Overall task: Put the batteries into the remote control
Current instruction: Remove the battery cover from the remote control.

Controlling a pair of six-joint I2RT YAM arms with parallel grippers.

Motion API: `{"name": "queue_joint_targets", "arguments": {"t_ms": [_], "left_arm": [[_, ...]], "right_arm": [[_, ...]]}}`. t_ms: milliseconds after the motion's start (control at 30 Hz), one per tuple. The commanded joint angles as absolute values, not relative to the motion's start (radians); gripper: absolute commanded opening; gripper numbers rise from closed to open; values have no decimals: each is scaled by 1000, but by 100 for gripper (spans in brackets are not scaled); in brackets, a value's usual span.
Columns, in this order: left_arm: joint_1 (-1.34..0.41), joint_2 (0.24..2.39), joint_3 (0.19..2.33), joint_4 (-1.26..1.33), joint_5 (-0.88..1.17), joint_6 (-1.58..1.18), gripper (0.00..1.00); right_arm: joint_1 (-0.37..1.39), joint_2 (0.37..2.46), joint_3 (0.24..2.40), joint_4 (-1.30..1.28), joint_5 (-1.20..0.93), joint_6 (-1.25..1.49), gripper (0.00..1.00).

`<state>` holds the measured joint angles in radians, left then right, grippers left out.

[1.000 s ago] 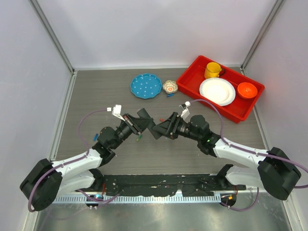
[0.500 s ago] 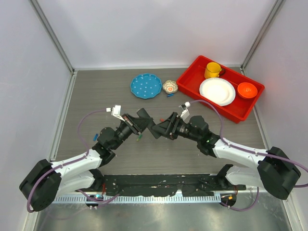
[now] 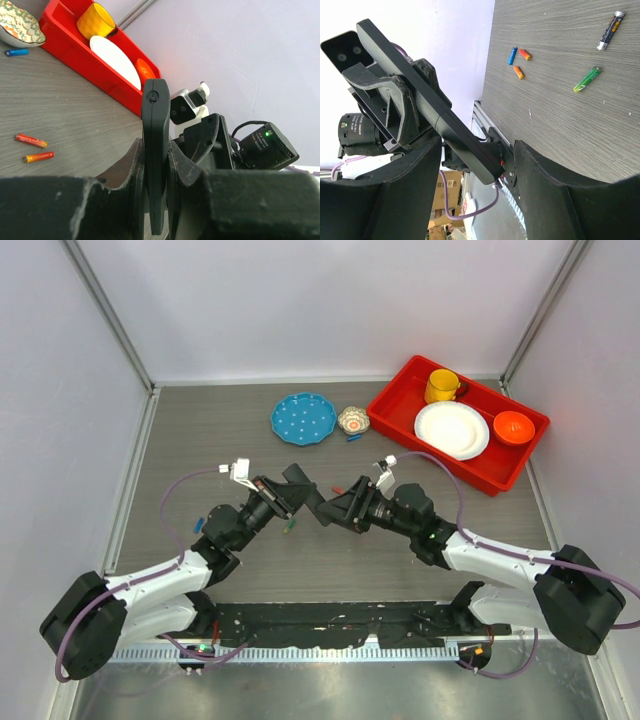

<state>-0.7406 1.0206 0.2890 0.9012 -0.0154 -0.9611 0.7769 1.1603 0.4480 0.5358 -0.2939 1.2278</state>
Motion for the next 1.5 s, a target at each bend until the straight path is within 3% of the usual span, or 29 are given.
{"name": "queue_joint_targets", "arguments": {"t_ms": [0,200,533,1000,1067,1300,1467], "left_arm": [[-750,1003,301,940,-26,-950,0],[-753,1005,301,946,-28,-951,0],[-759,1014,310,960,-32,-951,0],[-765,1015,316,960,-38,-954,0],[-765,1014,311,960,-41,-959,0],[-765,1035,287,989,-48,-992,0],[-765,1048,275,1005,-54,-1003,0]], "right_arm": [[782,1150,465,604,-268,1238,65],[782,1161,466,604,-264,1238,63],[790,1172,463,595,-259,1236,49],[796,1158,449,591,-252,1235,46],[796,1154,449,589,-249,1235,47],[796,1117,472,522,-222,1229,72],[796,1085,492,459,-213,1203,79]]}}
